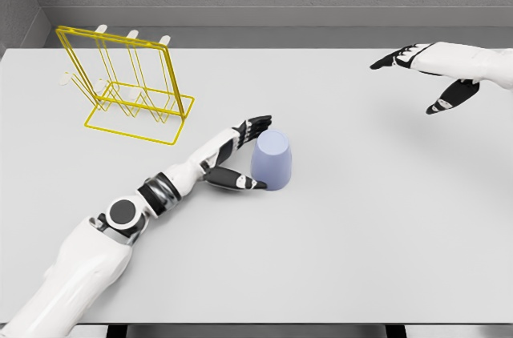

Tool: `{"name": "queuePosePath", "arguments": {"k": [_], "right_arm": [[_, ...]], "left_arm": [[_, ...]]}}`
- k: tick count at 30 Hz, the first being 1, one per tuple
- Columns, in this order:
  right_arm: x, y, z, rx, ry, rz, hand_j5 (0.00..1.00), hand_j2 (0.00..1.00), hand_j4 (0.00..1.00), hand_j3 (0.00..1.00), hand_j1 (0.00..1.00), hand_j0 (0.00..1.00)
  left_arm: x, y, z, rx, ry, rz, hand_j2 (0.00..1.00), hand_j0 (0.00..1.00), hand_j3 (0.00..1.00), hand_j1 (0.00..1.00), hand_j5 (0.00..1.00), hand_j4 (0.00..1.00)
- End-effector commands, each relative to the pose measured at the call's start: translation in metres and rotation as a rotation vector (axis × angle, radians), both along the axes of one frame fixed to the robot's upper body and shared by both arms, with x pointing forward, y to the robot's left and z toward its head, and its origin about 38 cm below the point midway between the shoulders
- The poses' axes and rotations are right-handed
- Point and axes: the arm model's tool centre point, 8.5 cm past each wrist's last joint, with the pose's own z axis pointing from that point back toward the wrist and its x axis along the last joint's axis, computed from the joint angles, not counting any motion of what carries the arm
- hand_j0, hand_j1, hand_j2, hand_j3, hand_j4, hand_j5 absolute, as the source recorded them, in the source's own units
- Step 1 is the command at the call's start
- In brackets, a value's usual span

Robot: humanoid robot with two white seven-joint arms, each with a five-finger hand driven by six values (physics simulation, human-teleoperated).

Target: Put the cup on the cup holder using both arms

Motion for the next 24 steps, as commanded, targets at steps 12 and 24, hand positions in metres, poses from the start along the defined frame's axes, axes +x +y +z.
{"name": "queuePosePath", "arguments": {"k": [12, 24], "right_arm": [[0.001, -0.009, -0.002, 0.001, 0.009, -0.028, 1.0, 1.0, 1.0, 1.0, 1.0, 1.0], [0.001, -0.008, -0.003, -0.001, 0.012, -0.024, 1.0, 1.0, 1.0, 1.0, 1.0, 1.0]], "left_arm": [[-0.001, -0.014, 0.002, -0.034, 0.004, -0.009, 1.0, 1.0, 1.0, 1.0, 1.0, 1.0], [-0.005, -0.022, -0.001, -0.032, 0.012, -0.029, 0.81, 0.81, 0.81, 0.81, 0.81, 0.81]]}}
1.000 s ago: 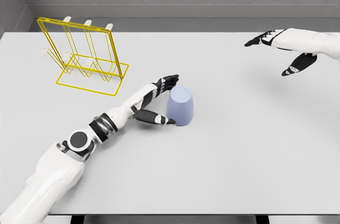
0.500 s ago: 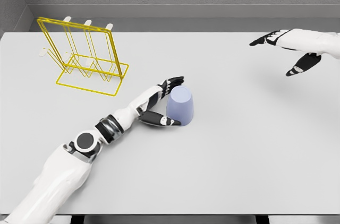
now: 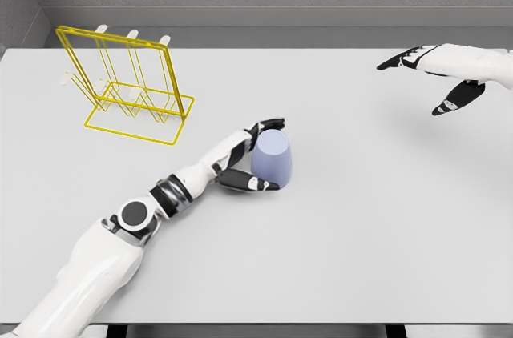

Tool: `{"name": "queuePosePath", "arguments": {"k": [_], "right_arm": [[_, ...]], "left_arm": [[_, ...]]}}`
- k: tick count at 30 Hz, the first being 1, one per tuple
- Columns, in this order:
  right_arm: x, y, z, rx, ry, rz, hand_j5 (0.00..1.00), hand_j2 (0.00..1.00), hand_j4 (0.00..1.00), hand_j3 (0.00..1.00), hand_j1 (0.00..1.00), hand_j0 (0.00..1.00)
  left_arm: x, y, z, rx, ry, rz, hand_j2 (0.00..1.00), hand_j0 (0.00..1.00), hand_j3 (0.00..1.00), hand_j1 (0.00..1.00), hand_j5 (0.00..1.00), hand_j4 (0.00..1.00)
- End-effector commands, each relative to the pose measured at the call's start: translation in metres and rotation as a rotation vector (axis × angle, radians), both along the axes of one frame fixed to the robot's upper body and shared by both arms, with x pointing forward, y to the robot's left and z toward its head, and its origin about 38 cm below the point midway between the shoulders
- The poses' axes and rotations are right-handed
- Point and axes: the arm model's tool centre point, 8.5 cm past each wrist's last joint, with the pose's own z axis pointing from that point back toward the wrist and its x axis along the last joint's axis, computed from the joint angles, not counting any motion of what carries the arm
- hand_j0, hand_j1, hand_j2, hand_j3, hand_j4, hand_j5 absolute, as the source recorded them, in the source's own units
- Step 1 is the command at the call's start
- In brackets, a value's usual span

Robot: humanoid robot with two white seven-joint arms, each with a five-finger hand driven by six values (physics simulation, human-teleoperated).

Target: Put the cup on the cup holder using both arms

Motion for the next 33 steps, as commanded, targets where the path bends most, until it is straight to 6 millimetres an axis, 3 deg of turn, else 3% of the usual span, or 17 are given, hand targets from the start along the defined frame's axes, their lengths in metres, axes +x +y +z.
{"name": "queuePosePath", "arguments": {"k": [1, 6, 15, 20, 25, 28, 33], "right_arm": [[0.0, 0.0, 0.001, 0.005, 0.001, -0.003, 1.0, 1.0, 1.0, 1.0, 1.0, 1.0], [0.0, 0.0, 0.001, 0.006, 0.001, -0.001, 1.0, 1.0, 1.0, 1.0, 1.0, 1.0], [0.0, 0.0, 0.001, 0.005, 0.001, -0.003, 1.0, 1.0, 1.0, 1.0, 1.0, 1.0], [0.0, -0.002, 0.001, 0.004, 0.0, -0.005, 1.0, 1.0, 1.0, 1.0, 1.0, 1.0], [-0.001, -0.002, 0.001, 0.003, 0.0, -0.006, 1.0, 1.0, 1.0, 1.0, 1.0, 1.0], [-0.001, -0.002, 0.001, 0.003, 0.0, -0.006, 1.0, 1.0, 1.0, 1.0, 1.0, 1.0], [-0.001, -0.002, 0.001, 0.003, 0.0, -0.006, 1.0, 1.0, 1.0, 1.0, 1.0, 1.0]], "left_arm": [[-0.001, -0.003, 0.0, -0.004, 0.003, -0.007, 0.75, 0.75, 0.75, 0.75, 0.75, 0.75], [-0.002, -0.002, -0.001, -0.004, 0.004, -0.008, 0.64, 0.64, 0.64, 0.64, 0.64, 0.64], [-0.006, -0.003, 0.002, -0.014, 0.001, -0.057, 0.64, 0.64, 0.64, 0.64, 0.64, 0.64], [-0.012, -0.007, 0.025, -0.06, -0.043, -0.098, 0.64, 0.64, 0.64, 0.64, 0.64, 0.64], [-0.018, 0.019, 0.055, -0.101, -0.097, -0.099, 0.64, 0.64, 0.64, 0.64, 0.64, 0.64], [-0.028, 0.047, 0.079, -0.104, -0.121, -0.081, 0.63, 0.63, 0.63, 0.63, 0.63, 0.63], [-0.047, 0.095, 0.1, -0.094, -0.139, -0.049, 0.63, 0.63, 0.63, 0.63, 0.63, 0.63]]}}
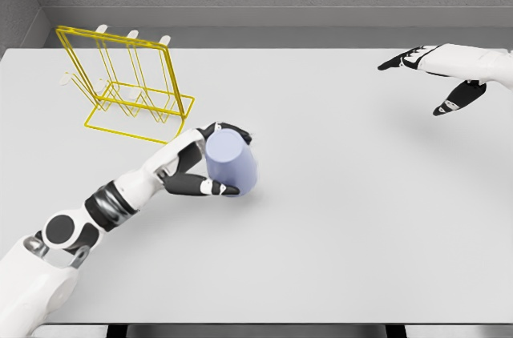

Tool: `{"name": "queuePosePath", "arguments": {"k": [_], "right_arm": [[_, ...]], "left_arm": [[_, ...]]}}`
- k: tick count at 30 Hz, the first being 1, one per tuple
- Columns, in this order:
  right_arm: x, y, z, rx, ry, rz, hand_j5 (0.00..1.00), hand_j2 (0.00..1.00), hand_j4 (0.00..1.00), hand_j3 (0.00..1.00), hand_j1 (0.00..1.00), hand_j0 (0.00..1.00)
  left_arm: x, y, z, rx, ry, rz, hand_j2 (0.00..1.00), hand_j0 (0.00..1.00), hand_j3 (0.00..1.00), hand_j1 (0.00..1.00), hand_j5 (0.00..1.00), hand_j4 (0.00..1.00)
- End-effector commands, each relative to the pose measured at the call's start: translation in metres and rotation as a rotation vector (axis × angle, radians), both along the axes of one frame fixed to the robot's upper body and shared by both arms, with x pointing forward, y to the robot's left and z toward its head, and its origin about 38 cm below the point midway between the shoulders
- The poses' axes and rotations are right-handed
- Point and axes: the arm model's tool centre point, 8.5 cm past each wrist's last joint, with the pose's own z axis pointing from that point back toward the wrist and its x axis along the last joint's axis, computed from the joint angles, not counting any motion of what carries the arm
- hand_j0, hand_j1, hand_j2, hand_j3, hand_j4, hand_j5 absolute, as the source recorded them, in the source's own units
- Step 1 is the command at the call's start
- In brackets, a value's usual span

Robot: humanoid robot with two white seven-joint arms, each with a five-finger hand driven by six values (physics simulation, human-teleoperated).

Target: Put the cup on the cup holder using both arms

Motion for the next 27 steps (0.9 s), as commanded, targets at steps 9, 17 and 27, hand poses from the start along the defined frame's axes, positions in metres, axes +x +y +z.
{"name": "queuePosePath", "arguments": {"k": [9, 17, 27], "right_arm": [[0.0, -0.001, 0.001, 0.005, 0.0, -0.005, 1.0, 1.0, 1.0, 1.0, 1.0, 1.0], [0.0, 0.001, 0.001, 0.008, 0.0, -0.001, 1.0, 1.0, 1.0, 1.0, 1.0, 1.0], [0.0, 0.002, 0.0, 0.008, 0.002, 0.0, 1.0, 1.0, 1.0, 1.0, 1.0, 1.0]], "left_arm": [[0.006, 0.097, 0.062, -0.002, -0.027, 0.101, 0.64, 0.64, 0.64, 0.64, 0.64, 0.64], [0.026, 0.106, 0.102, -0.009, -0.108, 0.112, 0.64, 0.64, 0.64, 0.64, 0.64, 0.64], [0.051, 0.121, 0.112, 0.026, -0.079, 0.173, 0.64, 0.64, 0.64, 0.64, 0.64, 0.64]]}}
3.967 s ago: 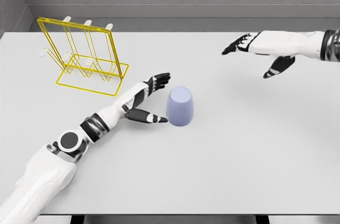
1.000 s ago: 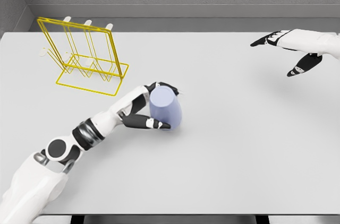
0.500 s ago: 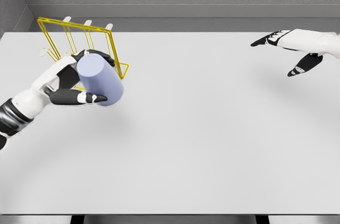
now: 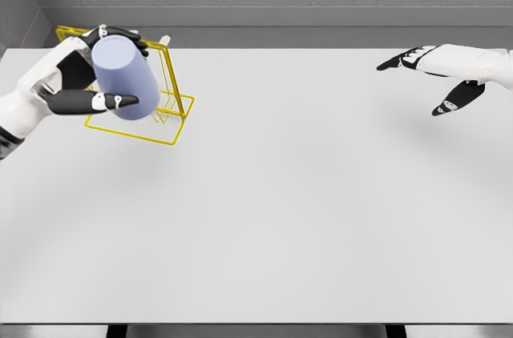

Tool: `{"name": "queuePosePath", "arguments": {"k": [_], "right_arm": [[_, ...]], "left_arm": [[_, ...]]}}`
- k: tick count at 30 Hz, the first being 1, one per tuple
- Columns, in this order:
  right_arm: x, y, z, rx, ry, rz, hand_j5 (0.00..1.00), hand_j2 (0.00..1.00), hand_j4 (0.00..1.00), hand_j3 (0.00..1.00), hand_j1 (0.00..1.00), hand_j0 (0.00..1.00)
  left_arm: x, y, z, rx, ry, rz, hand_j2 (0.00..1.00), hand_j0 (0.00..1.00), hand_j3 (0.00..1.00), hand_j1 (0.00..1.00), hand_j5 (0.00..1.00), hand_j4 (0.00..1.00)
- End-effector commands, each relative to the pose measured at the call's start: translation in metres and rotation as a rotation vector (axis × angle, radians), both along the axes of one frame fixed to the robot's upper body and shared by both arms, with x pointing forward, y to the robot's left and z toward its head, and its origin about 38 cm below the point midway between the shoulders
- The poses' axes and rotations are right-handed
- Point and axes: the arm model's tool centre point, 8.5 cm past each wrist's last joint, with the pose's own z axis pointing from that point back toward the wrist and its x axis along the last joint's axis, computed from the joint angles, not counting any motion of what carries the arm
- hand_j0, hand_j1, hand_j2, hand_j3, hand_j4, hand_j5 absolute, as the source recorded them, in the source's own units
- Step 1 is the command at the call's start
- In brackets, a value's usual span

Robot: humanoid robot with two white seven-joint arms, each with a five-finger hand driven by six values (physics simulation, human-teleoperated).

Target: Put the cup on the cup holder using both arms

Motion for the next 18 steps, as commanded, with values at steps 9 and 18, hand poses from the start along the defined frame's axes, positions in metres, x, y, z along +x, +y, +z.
{"name": "queuePosePath", "arguments": {"k": [9, 18], "right_arm": [[0.0, 0.0, 0.001, 0.006, 0.001, -0.003, 1.0, 1.0, 1.0, 1.0, 1.0, 1.0], [0.0, 0.0, 0.001, 0.007, -0.001, -0.004, 1.0, 1.0, 1.0, 1.0, 1.0, 1.0]], "left_arm": [[0.025, 0.011, -0.003, -0.019, 0.028, 0.066, 0.63, 0.63, 0.63, 0.63, 0.63, 0.63], [0.044, 0.01, -0.002, -0.039, 0.022, 0.091, 0.63, 0.63, 0.63, 0.63, 0.63, 0.63]]}}
